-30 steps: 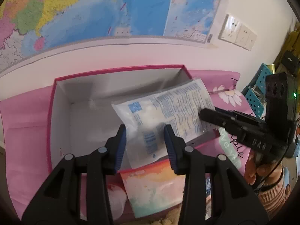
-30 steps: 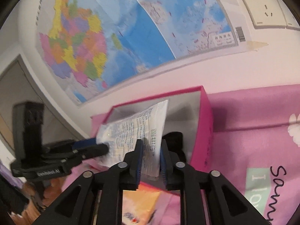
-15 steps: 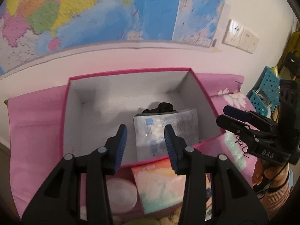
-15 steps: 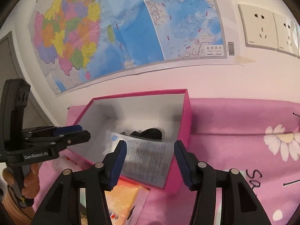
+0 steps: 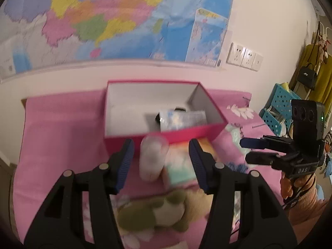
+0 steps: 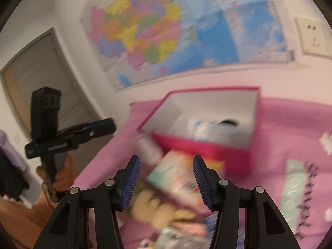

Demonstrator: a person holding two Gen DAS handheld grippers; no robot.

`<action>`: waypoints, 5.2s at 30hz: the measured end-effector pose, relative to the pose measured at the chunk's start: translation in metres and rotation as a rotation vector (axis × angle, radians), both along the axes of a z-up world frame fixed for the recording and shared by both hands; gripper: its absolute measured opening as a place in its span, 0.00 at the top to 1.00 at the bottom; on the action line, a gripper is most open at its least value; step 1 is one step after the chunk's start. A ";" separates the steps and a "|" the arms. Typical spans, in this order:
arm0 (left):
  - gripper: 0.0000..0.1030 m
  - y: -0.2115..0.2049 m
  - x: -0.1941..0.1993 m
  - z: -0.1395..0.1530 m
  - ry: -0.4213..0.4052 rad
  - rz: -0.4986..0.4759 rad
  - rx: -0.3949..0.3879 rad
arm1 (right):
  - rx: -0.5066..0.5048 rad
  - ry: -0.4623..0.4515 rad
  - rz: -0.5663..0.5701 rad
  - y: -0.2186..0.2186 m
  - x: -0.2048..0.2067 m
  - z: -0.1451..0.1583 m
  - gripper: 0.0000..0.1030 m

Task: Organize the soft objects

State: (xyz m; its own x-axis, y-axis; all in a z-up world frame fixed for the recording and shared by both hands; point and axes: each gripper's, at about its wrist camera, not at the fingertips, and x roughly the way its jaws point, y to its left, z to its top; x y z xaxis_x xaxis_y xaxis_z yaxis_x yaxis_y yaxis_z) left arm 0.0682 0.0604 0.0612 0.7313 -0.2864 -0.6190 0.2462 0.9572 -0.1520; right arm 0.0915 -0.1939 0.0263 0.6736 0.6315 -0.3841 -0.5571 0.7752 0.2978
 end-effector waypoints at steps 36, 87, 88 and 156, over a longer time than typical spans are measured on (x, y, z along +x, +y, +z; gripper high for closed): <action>0.43 0.050 -0.031 -0.107 0.279 0.026 -0.133 | -0.174 0.108 0.090 0.122 0.035 -0.074 0.78; 0.43 0.029 0.118 -0.020 0.096 0.062 -0.073 | 0.016 -0.018 -0.030 0.075 0.141 0.034 0.78; 0.43 0.028 0.120 -0.023 0.108 0.064 -0.069 | 0.013 -0.009 -0.035 0.075 0.144 0.031 0.76; 0.62 -0.016 -0.021 -0.125 0.370 -0.100 -0.122 | -0.103 0.276 0.011 0.040 0.024 -0.102 0.44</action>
State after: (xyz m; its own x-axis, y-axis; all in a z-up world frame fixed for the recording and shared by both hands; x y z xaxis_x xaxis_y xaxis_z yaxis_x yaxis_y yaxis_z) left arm 0.0475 0.0447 -0.0641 0.4301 -0.4330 -0.7922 0.2449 0.9005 -0.3592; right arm 0.1154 -0.1537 -0.0752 0.5282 0.5862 -0.6142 -0.4746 0.8037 0.3589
